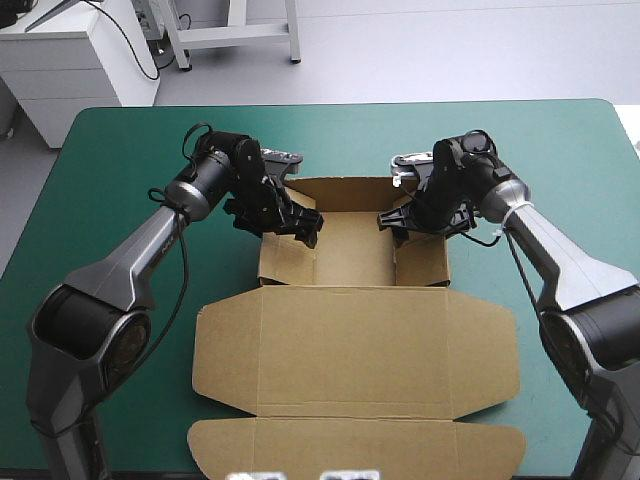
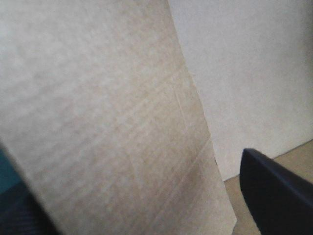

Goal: Fold the box

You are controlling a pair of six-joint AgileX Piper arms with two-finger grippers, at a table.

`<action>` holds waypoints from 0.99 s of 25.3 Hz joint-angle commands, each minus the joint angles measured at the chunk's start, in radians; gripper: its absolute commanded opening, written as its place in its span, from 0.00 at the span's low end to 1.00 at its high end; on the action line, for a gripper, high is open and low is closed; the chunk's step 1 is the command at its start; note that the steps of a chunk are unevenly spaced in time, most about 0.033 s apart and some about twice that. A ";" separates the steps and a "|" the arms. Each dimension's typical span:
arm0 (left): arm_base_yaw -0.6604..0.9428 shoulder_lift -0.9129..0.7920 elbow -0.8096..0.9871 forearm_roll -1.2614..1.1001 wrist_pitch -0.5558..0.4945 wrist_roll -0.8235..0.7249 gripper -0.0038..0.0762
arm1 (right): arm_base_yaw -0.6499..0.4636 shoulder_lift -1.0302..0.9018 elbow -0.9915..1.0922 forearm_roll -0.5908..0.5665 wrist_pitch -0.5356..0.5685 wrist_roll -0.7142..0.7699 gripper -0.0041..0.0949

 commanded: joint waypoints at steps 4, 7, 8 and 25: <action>-0.006 -0.153 -0.048 0.113 0.057 -0.014 0.86 | -0.010 -0.158 -0.030 -0.056 -0.001 0.002 0.78; -0.006 -0.197 -0.048 0.135 0.057 -0.014 0.86 | -0.010 -0.187 -0.030 -0.058 -0.003 -0.005 0.78; -0.006 -0.218 -0.048 0.147 0.057 -0.014 0.86 | -0.010 -0.204 -0.030 -0.051 -0.001 -0.006 0.78; -0.006 -0.708 0.030 0.185 0.057 0.178 0.04 | -0.010 -0.319 -0.030 -0.033 -0.006 -0.027 0.78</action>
